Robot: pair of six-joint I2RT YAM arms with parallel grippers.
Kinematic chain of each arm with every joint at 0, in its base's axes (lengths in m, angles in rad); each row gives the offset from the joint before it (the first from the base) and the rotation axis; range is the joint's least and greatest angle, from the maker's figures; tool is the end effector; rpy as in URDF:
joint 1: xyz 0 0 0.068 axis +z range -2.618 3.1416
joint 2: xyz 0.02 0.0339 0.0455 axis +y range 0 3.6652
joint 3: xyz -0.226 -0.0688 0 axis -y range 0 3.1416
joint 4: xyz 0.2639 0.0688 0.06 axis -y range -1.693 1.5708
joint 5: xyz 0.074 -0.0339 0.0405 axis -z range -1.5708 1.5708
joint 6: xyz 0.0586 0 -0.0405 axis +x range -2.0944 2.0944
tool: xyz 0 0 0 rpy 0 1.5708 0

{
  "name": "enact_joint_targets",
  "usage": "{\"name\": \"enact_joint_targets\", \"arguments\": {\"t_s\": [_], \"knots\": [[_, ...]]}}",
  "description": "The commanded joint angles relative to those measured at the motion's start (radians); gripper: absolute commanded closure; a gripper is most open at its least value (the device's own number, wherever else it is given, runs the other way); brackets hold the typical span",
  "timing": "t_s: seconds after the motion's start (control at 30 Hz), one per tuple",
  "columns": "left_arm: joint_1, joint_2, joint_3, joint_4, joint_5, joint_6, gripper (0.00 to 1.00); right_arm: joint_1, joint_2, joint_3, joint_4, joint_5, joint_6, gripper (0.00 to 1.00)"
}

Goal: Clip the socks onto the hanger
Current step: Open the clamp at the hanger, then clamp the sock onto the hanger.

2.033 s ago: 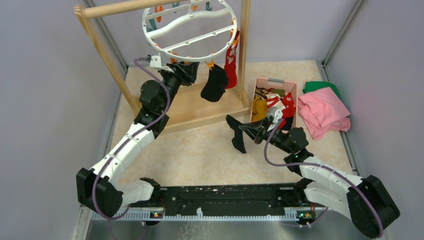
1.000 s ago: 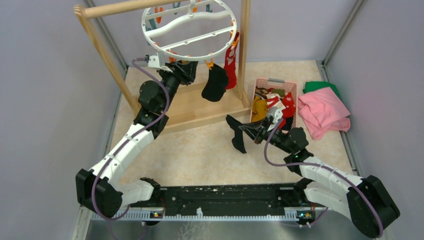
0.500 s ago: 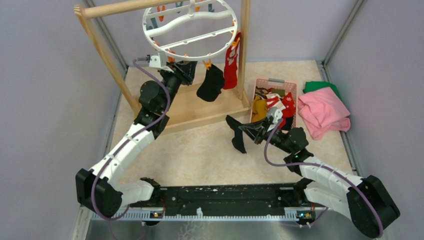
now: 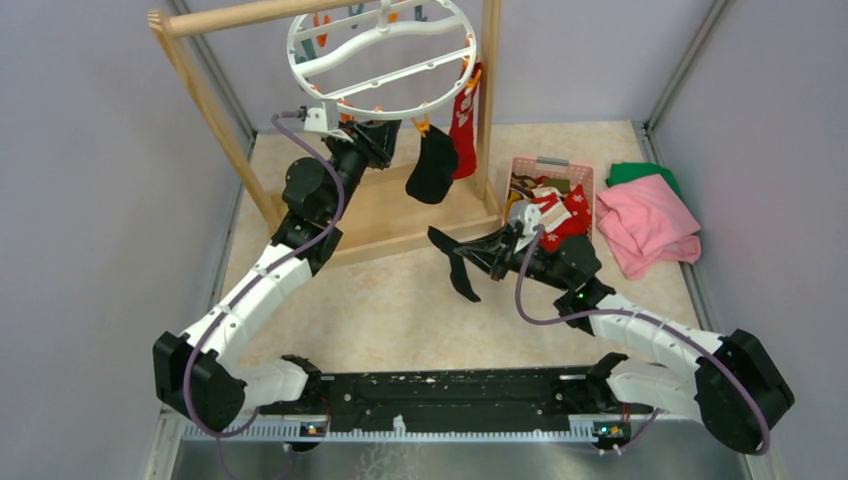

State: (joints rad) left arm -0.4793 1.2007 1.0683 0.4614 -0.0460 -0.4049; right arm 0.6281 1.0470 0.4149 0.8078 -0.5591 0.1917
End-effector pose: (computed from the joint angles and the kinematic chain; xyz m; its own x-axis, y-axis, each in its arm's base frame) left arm 0.2969 -0.1513 0.3917 0.0972 -0.4940 -0.8640 0.5009 0.7745 -0.3865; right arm 0.2059 0.1880 0.2233 -0.0366 0.1730 -0.9842 -0.9308 0.3525 0.0966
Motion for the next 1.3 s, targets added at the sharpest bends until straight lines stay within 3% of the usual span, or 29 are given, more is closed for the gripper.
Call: {"name": "enact_joint_targets", "arguments": {"t_s": [0.0,0.23,0.43,0.9,1.27], "knots": [[-0.002,0.018,0.050,0.019,-0.027,-0.026,0.94,0.116,0.059,0.189,-0.105,0.155,-0.124,1.00],[-0.004,0.028,0.058,0.002,-0.054,-0.064,0.97,0.183,0.206,0.425,-0.162,0.392,-0.157,1.00],[-0.004,0.020,0.059,-0.005,-0.079,-0.084,0.98,0.221,0.300,0.516,-0.124,0.523,-0.210,1.00],[-0.005,0.028,0.059,-0.017,-0.086,-0.118,0.98,0.278,0.430,0.648,-0.056,0.711,-0.276,1.00],[-0.011,0.036,0.068,-0.030,-0.096,-0.129,0.98,0.292,0.475,0.700,-0.032,0.768,-0.323,1.00]]}}
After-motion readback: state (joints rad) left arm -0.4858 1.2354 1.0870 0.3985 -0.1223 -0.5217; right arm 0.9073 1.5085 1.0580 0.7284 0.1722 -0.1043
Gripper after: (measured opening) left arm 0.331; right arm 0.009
